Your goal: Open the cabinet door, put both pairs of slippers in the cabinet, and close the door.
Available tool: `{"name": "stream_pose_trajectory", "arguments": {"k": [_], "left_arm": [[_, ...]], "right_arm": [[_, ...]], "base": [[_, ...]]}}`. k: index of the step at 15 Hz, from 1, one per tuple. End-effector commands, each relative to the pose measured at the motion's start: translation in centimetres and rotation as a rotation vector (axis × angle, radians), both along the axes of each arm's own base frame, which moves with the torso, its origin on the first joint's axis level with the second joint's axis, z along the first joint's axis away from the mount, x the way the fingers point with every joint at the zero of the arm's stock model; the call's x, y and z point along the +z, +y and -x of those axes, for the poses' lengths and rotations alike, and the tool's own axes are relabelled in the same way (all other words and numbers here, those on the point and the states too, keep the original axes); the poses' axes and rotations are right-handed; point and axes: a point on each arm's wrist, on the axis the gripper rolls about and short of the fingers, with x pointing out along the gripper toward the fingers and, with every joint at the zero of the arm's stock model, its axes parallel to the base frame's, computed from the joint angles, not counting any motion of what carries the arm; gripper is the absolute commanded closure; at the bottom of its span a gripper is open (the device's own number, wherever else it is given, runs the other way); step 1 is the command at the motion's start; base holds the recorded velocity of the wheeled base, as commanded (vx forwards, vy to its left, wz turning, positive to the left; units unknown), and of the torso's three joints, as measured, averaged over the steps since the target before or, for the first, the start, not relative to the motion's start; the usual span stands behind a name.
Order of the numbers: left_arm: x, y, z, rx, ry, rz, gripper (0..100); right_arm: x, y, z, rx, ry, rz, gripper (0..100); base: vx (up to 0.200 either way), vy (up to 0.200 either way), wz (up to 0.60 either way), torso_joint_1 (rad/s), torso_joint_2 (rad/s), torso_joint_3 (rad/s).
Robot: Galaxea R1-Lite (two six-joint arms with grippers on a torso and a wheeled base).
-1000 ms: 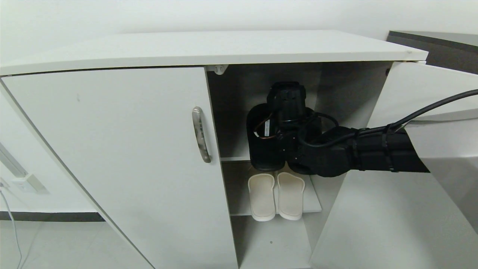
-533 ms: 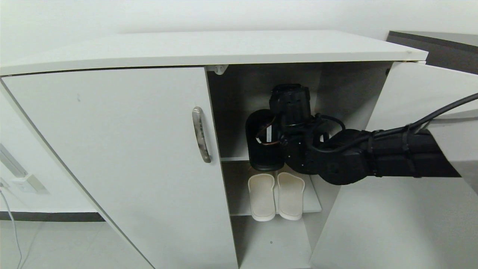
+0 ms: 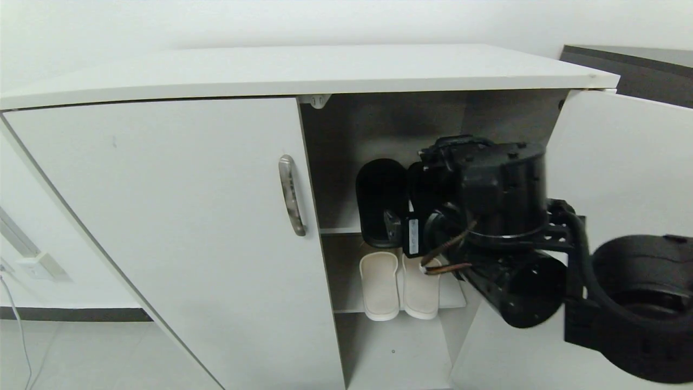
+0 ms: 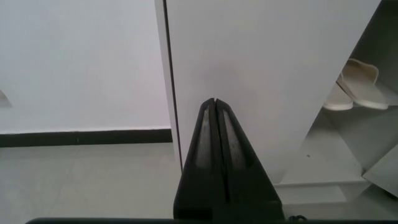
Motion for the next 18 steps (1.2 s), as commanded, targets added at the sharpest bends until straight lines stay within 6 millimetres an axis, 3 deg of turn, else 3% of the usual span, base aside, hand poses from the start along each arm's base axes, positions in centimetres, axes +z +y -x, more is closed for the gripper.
{"name": "stream_pose_trajectory", "arguments": {"k": [1,6,18], "left_arm": [[0.0,0.0,0.0,0.0,0.001,-0.001,100],[0.0,0.0,0.0,0.002,0.0,0.005,100],[0.0,0.0,0.0,-0.003,0.0,0.006,100]], "right_arm": [[-0.2,-3.3,3.8,0.129,-0.017,-0.051,0],[-1.3,-3.1,3.9,0.183,-0.017,-0.054,0],[-2.0,-2.9,3.7,0.185,-0.002,-0.036,0]], "base": [[0.0,0.0,0.0,0.0,0.0,0.0],[0.0,0.0,0.0,0.0,0.0,0.0],[-0.2,0.0,0.0,0.003,0.0,0.004]]}}
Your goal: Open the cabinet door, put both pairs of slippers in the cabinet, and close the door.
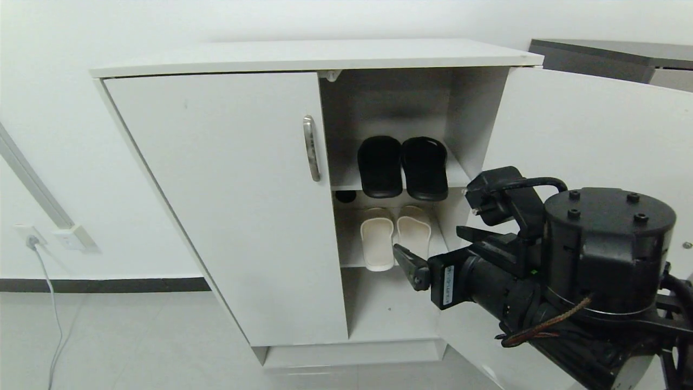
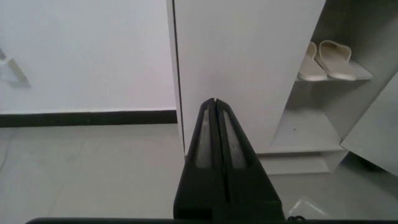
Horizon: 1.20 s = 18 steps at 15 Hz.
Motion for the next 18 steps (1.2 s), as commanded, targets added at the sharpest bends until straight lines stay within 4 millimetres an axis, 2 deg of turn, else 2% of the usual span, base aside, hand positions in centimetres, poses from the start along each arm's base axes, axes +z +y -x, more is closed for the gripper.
{"name": "stream_pose_trajectory", "arguments": {"k": [1,6,7,18], "left_arm": [[0.0,0.0,0.0,0.001,-0.001,0.0,100],[0.0,0.0,0.0,0.001,-0.002,0.0,100],[0.0,0.0,0.0,0.001,-0.001,0.0,100],[0.0,0.0,0.0,0.001,-0.001,0.0,100]], "right_arm": [[-0.3,0.2,-0.1,-0.001,0.007,0.009,0],[-0.5,0.3,-0.2,-0.001,0.01,0.012,0],[-0.8,0.5,-0.3,-0.001,0.015,0.021,100],[-2.2,0.3,-0.6,-0.011,0.044,0.066,100]], "base": [[-0.2,0.0,0.0,0.002,0.0,-0.002],[-0.2,0.0,0.0,0.003,0.0,0.002],[-0.2,0.0,0.0,0.007,0.01,0.002],[0.0,0.0,0.0,0.0,0.0,0.0]]}}
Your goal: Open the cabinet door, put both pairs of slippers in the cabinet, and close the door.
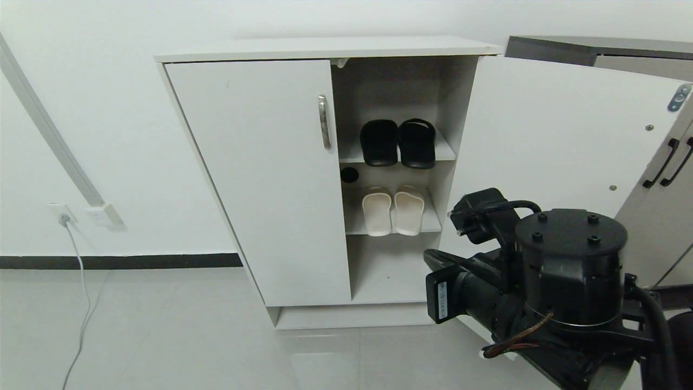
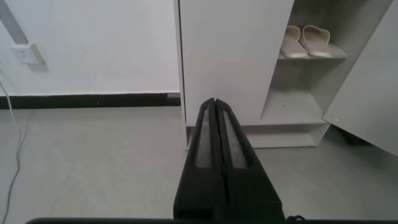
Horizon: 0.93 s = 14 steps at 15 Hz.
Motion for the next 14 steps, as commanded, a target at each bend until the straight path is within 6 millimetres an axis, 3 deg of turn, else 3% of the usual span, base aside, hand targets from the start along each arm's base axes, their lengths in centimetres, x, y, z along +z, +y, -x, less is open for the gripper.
{"name": "stream_pose_trajectory", "arguments": {"k": [1,8,14], "left_arm": [[0.0,0.0,0.0,0.0,0.0,0.0,100],[0.0,0.0,0.0,0.0,0.0,0.001,100],[0.0,0.01,0.0,0.007,-0.001,0.009,100]], "right_arm": [[-0.26,0.09,-0.07,0.0,0.005,0.008,100],[-0.44,0.04,-0.41,-0.009,0.008,0.014,100],[-0.41,0.08,-0.61,-0.011,0.002,0.025,100]], "base": [[0.0,0.0,0.0,0.0,0.0,0.0],[0.0,0.0,0.0,0.0,-0.01,-0.014],[0.0,0.0,0.0,0.019,-0.35,-0.339]]}}
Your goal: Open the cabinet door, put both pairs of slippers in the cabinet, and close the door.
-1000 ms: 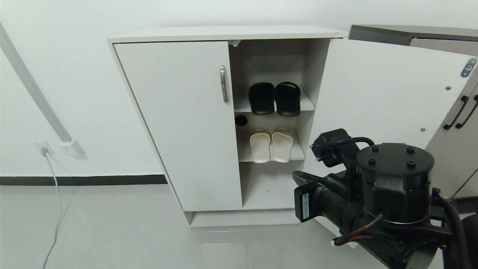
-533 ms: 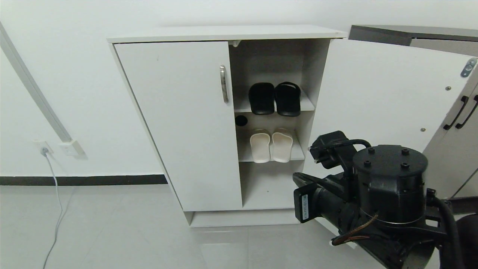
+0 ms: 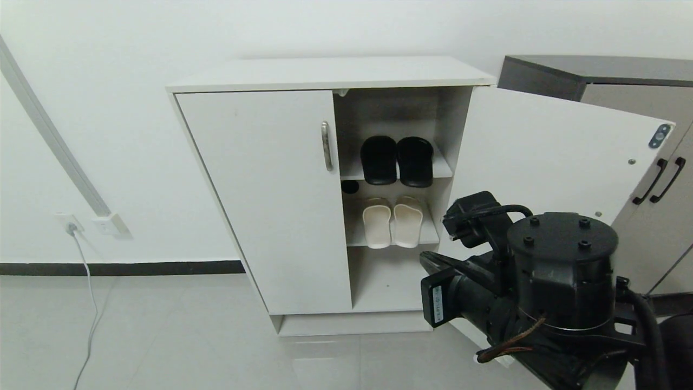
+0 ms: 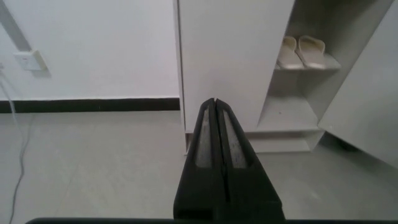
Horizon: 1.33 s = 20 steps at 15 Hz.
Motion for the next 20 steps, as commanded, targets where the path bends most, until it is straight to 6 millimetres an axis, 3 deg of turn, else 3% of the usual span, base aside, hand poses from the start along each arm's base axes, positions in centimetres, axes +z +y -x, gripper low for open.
{"name": "stream_pose_trajectory", "arguments": {"k": [1,20], "left_arm": [[-0.02,0.01,0.0,0.001,0.001,0.0,100],[-0.02,0.0,0.0,-0.002,0.001,-0.003,100]], "right_arm": [[-0.15,0.05,-0.07,-0.001,0.004,0.004,100],[-0.36,0.01,-0.05,0.001,0.005,0.017,100]], "base": [[0.0,0.0,0.0,0.022,-0.49,-0.359],[0.0,0.0,0.0,0.163,-0.49,-0.33]]}}
